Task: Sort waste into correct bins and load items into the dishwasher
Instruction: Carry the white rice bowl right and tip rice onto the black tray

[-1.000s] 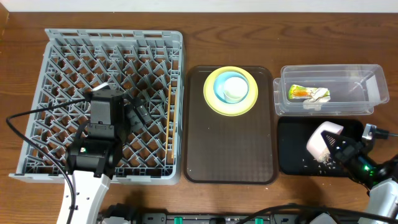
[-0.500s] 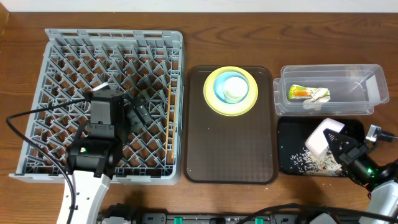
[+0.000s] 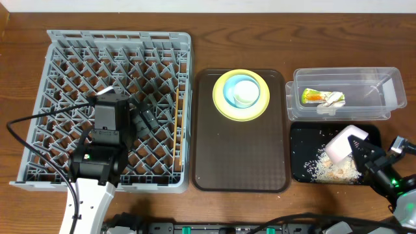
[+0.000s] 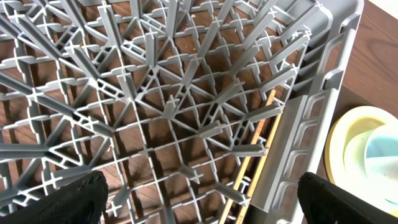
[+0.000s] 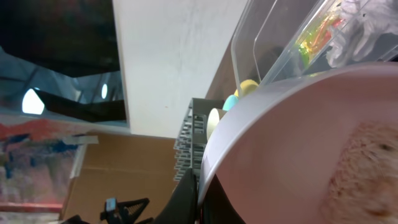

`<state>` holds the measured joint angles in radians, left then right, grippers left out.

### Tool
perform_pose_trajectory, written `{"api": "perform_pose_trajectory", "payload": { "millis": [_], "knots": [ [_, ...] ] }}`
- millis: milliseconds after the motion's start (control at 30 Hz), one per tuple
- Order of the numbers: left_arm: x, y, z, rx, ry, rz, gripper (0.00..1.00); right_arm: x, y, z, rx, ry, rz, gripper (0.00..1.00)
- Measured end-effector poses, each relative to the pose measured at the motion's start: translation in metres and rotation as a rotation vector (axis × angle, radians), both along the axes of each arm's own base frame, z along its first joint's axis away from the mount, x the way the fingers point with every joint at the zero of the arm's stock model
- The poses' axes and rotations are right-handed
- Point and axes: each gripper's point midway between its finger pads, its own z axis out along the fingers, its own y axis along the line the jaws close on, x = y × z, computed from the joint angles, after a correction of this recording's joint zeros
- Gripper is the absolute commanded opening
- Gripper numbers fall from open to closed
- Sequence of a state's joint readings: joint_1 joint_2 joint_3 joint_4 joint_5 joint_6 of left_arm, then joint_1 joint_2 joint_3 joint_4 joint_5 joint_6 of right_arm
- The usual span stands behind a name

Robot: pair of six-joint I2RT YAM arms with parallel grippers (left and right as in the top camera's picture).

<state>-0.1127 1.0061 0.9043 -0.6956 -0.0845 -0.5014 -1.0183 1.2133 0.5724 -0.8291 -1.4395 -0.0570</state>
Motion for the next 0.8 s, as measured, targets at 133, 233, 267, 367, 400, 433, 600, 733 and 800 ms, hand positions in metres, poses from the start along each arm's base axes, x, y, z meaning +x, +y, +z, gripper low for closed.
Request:
{"api": "perform_pose_trajectory", "payload": {
  "millis": [133,233,267,367,400,433,600,733,800],
  "knots": [
    [0.0001,0.0000,0.0001,0.000,0.000,0.000,0.99,0.0009,-0.0037,-0.0010,0.044,-0.006,-0.008,0.01],
    [0.0000,0.0000,0.0000,0.000,0.000,0.000,0.99,0.0018,-0.0049,-0.0008,0.049,-0.016,-0.007,0.01],
    [0.0000,0.0000,0.0000,0.000,0.000,0.000,0.99,0.0019,-0.0049,-0.0003,0.052,-0.019,-0.006,0.01],
    [0.0000,0.0000,0.0000,0.000,0.000,0.000,0.99,-0.0001,-0.0014,0.0021,0.099,-0.009,-0.007,0.01],
    [0.0000,0.0000,0.0000,0.000,0.000,0.000,0.99,-0.0002,-0.0011,0.0027,0.104,-0.009,-0.007,0.01],
    [0.0000,0.0000,0.0000,0.000,0.000,0.000,0.99,0.0001,-0.0017,0.0032,0.101,-0.015,-0.007,0.01],
    [0.0000,0.0000,0.0000,0.000,0.000,0.000,0.99,-0.0001,-0.0013,0.0048,0.117,-0.018,-0.008,0.01],
    [0.0000,0.0000,0.0000,0.000,0.000,0.000,0.99,-0.0006,-0.0004,0.0054,0.134,-0.012,-0.009,0.01],
    [0.0000,0.0000,0.0000,0.000,0.000,0.000,0.99,-0.0020,0.0019,0.0054,0.165,0.007,-0.010,0.01]
  ]
}}
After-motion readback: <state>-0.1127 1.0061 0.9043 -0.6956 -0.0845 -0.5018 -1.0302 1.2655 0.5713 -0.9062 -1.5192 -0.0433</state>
